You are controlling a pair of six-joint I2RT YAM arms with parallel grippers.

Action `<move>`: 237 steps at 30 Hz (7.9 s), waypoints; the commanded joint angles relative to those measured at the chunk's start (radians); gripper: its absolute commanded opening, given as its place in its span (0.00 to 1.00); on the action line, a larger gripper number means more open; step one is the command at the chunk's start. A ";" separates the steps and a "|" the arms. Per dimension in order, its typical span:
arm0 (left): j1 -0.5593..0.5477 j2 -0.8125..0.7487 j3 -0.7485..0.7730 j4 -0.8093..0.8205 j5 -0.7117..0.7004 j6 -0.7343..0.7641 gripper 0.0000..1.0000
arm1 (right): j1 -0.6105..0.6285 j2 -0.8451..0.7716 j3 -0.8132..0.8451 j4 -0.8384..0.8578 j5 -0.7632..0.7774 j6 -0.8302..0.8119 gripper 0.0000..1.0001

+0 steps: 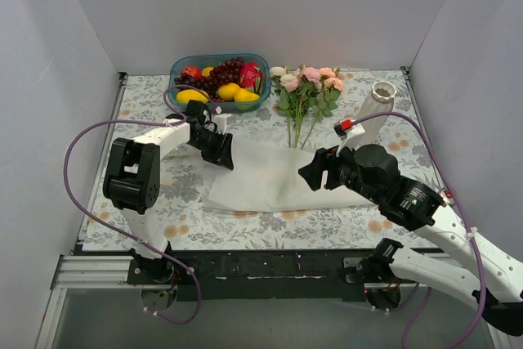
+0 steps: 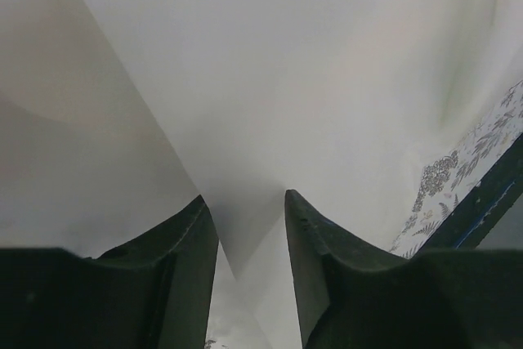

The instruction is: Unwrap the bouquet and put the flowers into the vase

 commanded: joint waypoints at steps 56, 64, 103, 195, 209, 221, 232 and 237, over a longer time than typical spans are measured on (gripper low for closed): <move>0.040 -0.155 -0.089 0.162 0.069 0.035 0.83 | 0.005 -0.062 0.056 -0.079 0.052 0.002 0.72; 0.040 -0.106 -0.098 0.200 0.011 -0.012 0.82 | 0.005 -0.052 0.036 -0.047 0.043 -0.004 0.72; -0.037 -0.111 -0.005 0.087 0.146 -0.009 0.18 | 0.005 -0.069 -0.004 -0.027 0.023 0.011 0.70; 0.173 -0.487 -0.311 0.197 -0.321 -0.075 0.98 | -0.165 1.102 0.534 0.165 0.332 -0.059 0.49; 0.198 -0.656 -0.342 0.093 -0.276 -0.047 0.98 | -0.241 1.226 0.651 0.119 0.265 -0.044 0.44; 0.198 -0.681 -0.313 0.050 -0.270 -0.014 0.98 | -0.261 1.260 0.654 0.102 0.256 -0.033 0.51; 0.198 -0.698 -0.351 0.059 -0.261 -0.009 0.98 | -0.274 1.260 0.633 0.109 0.248 -0.027 0.50; 0.198 -0.701 -0.344 0.051 -0.264 0.000 0.98 | -0.274 1.278 0.654 0.109 0.234 -0.029 0.44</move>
